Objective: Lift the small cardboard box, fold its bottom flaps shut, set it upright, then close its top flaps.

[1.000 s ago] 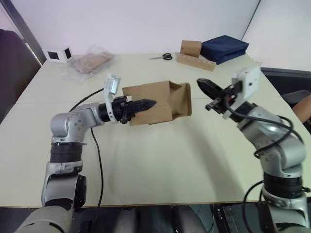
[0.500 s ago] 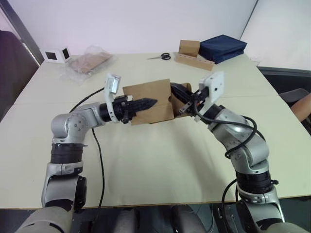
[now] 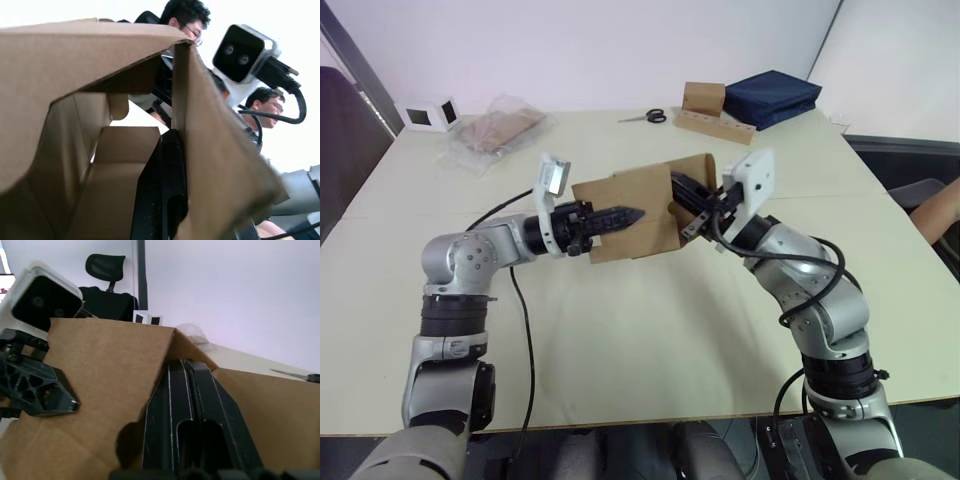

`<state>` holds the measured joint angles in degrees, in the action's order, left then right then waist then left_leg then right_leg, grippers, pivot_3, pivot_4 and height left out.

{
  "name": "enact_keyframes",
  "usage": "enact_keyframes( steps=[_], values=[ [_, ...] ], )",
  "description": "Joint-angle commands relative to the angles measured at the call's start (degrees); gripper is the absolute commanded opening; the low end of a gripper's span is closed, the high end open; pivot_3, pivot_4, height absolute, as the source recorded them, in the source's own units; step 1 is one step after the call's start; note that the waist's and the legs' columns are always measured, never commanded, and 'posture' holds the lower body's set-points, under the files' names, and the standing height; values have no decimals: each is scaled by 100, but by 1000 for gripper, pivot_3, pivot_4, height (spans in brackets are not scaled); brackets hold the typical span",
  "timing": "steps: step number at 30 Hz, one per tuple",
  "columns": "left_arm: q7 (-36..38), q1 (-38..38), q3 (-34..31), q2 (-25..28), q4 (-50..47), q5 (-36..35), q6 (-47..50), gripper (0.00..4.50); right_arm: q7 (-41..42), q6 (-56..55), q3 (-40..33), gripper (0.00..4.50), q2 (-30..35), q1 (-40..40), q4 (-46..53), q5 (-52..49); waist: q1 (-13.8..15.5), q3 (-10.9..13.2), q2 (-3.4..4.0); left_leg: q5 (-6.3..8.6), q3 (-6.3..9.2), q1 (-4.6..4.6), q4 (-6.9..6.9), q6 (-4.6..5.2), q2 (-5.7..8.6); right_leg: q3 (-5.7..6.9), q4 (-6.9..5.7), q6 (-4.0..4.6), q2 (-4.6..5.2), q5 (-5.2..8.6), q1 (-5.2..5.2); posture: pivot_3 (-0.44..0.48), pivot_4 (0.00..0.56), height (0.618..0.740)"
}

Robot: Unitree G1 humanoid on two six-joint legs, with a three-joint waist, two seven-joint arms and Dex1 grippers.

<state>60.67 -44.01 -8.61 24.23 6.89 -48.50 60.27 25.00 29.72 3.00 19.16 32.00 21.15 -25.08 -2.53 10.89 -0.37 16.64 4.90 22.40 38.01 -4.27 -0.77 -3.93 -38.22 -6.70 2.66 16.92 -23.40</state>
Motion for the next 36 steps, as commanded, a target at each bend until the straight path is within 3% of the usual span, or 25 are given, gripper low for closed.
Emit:
enact_keyframes(
  steps=[1,15,24,36],
  values=[
    [-113,-220,-108,-30,80,-80,-111,61,193,-35,77,0,-15,114,367,-106,0,0,0,0,0,0,0,0,0,0,0,0,0,0,0,0,150,740],
    [-193,-269,-174,10,-50,-447,253,61,437,-176,110,0,97,210,207,104,-3,0,0,0,0,0,0,0,0,0,0,0,-1,0,-1,0,150,740],
    [-328,-347,-277,76,44,-423,149,61,608,-8,-454,0,507,222,283,-38,1,0,0,0,0,0,0,0,0,0,0,0,0,0,0,0,150,740],
    [-473,-462,-458,65,121,-546,101,61,255,684,-1264,0,911,-816,1237,-635,5,0,0,1,0,0,-1,1,0,0,2,0,0,0,1,0,150,740]
  ],
)
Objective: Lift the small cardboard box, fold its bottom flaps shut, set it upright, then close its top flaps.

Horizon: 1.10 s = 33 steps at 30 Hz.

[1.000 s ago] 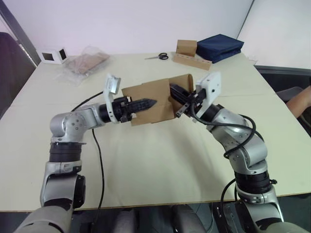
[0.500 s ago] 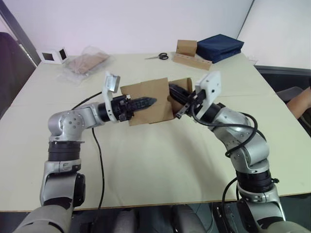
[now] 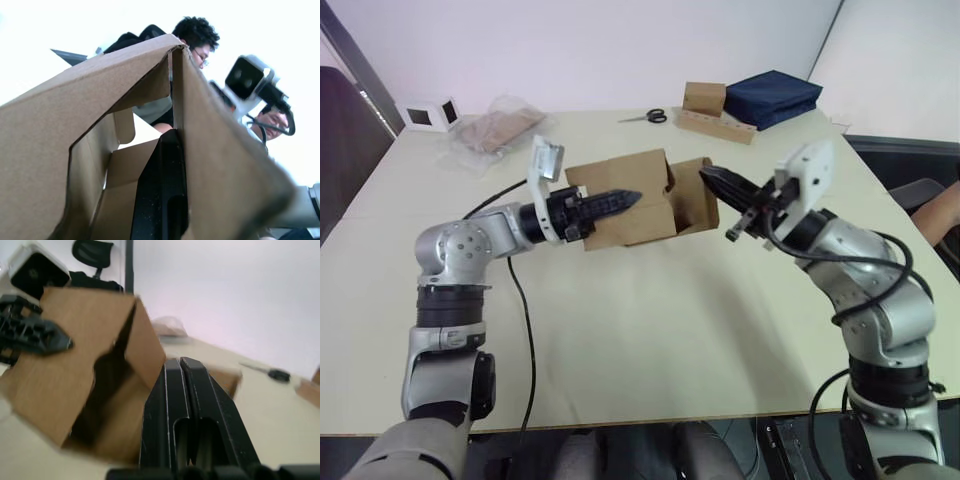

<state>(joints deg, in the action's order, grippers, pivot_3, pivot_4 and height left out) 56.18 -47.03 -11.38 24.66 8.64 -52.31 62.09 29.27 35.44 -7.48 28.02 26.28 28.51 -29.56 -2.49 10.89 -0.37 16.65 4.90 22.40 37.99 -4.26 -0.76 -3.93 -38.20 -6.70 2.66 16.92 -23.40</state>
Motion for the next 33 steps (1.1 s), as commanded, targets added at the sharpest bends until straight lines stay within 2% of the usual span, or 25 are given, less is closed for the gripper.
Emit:
enact_keyframes(
  steps=[1,5,11,22,33],
  values=[
    [-37,-178,-194,14,-41,-175,-84,61,-228,149,-239,0,12,-391,597,-211,1,0,0,0,0,0,0,0,0,0,0,0,0,0,0,0,150,740],
    [-57,-214,-207,7,-20,-196,-91,61,-466,211,-253,0,-68,-811,838,-236,1,0,0,0,-1,0,0,0,0,0,0,0,0,0,0,0,150,740],
    [-94,-251,-203,-26,-32,-242,-67,61,-690,163,1,0,-262,-1005,902,-197,-1,0,0,0,0,0,0,0,0,0,0,0,-1,0,0,0,150,740],
    [-271,-217,-173,-179,-167,-417,30,61,-715,-53,739,0,-747,-464,523,31,-2,0,0,0,1,0,0,-1,0,1,0,0,-2,0,0,0,150,740],
    [-446,-232,-229,-307,-196,-622,83,61,-372,-21,1059,0,-617,-403,501,-1,-3,0,0,0,1,0,0,-1,0,1,1,0,-1,0,0,0,150,740]
  ],
)
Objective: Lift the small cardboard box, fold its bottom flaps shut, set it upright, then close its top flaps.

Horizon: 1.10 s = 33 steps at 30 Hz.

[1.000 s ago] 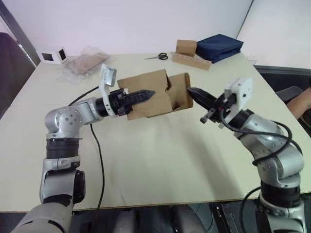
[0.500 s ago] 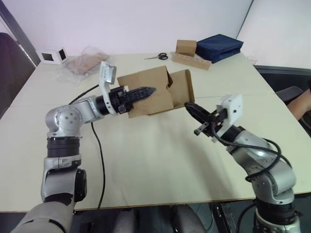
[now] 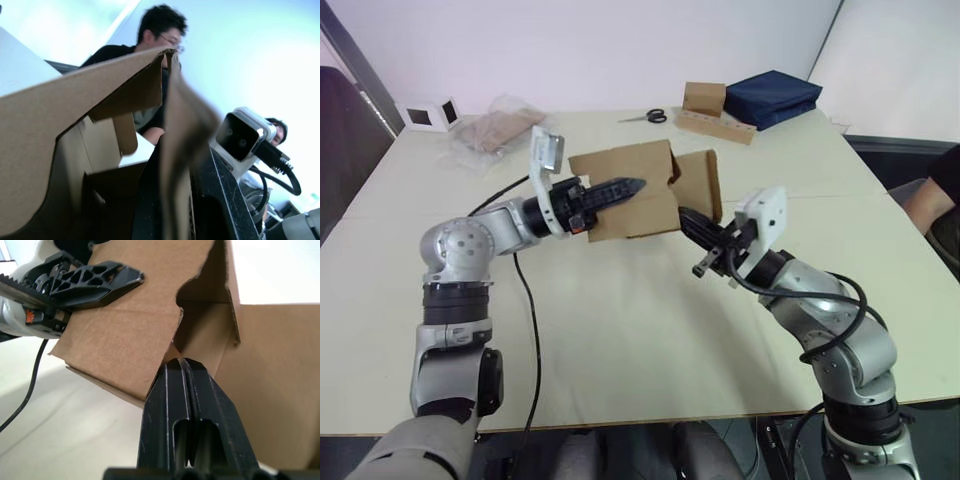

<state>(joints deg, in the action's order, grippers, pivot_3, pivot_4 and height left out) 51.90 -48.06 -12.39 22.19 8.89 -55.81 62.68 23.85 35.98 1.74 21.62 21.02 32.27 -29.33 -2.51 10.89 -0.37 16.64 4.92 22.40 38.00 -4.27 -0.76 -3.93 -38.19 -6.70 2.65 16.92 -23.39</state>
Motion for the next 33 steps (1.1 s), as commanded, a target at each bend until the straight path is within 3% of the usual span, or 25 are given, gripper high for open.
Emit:
enact_keyframes(
  steps=[1,12,21,26,30,33],
  values=[
    [-25,-120,-136,-67,-237,-294,44,61,178,-72,132,0,31,131,124,-24,0,0,0,0,0,0,0,0,0,0,0,0,0,0,0,0,150,740],
    [148,-14,-103,210,-259,-327,131,61,317,115,-460,0,425,145,221,-298,3,0,0,0,0,0,0,0,0,0,0,0,0,0,0,0,150,740],
    [401,-161,-18,357,-58,-224,-16,61,550,1082,-2302,0,1079,165,-315,-2425,11,1,-1,1,0,0,0,2,1,1,3,0,0,0,4,0,150,740],
    [448,-190,-6,347,-91,-340,87,61,465,1098,-2687,0,1062,178,-1019,-2762,6,1,-1,2,-2,0,0,3,0,0,3,0,0,0,4,0,150,740],
    [473,-151,21,356,-228,-431,239,0,524,1104,-2585,1059,1049,167,-1370,-2802,0,1,0,2,-2,0,0,3,0,0,3,0,0,0,3,0,150,740],
    [434,-128,-32,331,-294,-573,437,0,492,890,-2387,2311,976,271,-1643,-2509,-1,1,-1,2,-3,0,0,3,0,-1,3,0,0,0,3,0,150,740]
  ],
)
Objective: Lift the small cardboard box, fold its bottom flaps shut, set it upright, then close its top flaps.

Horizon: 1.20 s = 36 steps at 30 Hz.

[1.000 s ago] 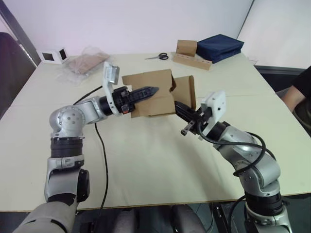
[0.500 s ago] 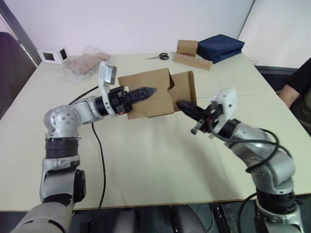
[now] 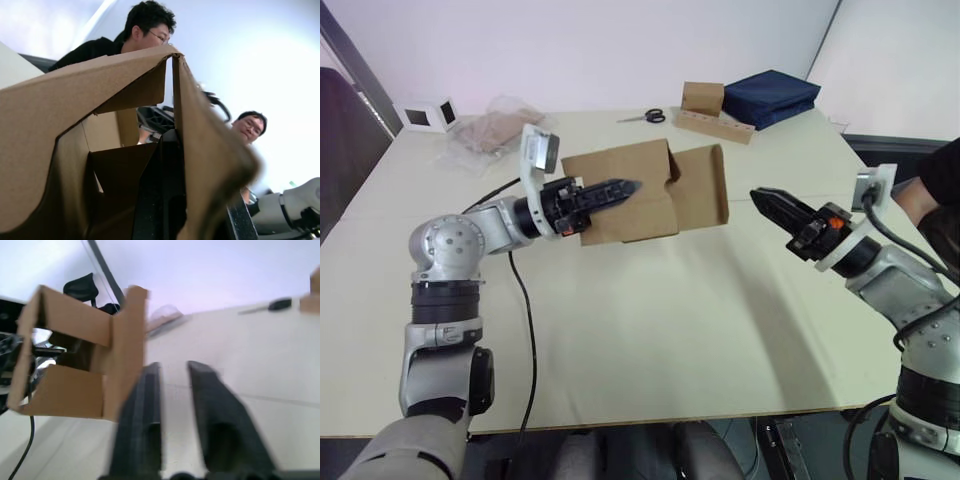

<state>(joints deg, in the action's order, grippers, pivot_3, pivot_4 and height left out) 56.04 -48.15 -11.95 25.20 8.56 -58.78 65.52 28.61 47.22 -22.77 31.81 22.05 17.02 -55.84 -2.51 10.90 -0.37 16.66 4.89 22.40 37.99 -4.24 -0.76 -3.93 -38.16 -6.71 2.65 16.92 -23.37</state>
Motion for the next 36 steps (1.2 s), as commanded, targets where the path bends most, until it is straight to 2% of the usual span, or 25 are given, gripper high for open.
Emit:
enact_keyframes(
  steps=[1,2,9,20,36],
  values=[
    [16,-108,-77,33,-287,-305,193,0,-1,-244,78,2741,-71,200,-196,140,-2,0,0,0,0,0,0,0,0,0,0,0,0,0,0,0,150,740],
    [-1,-88,-87,29,-328,-363,256,0,27,-256,178,3133,-124,247,-316,181,-1,0,0,0,0,0,0,0,0,0,0,0,0,0,0,0,150,740],
    [-182,-30,-147,-49,-453,-543,394,0,208,-150,604,3133,-430,346,-259,0,-2,0,0,0,0,0,0,-1,0,0,0,0,0,0,-1,0,150,740],
    [-246,34,-74,-86,-420,-471,300,0,-544,280,579,3133,-724,436,616,-1256,4,0,1,-1,2,0,0,-1,0,0,0,0,1,0,-1,0,150,740],
    [-247,-49,-76,-103,-304,-395,216,0,-1093,325,776,3133,-756,190,1017,-1965,3,0,1,0,2,0,0,0,-1,0,0,0,0,0,-1,0,150,740]
  ],
)
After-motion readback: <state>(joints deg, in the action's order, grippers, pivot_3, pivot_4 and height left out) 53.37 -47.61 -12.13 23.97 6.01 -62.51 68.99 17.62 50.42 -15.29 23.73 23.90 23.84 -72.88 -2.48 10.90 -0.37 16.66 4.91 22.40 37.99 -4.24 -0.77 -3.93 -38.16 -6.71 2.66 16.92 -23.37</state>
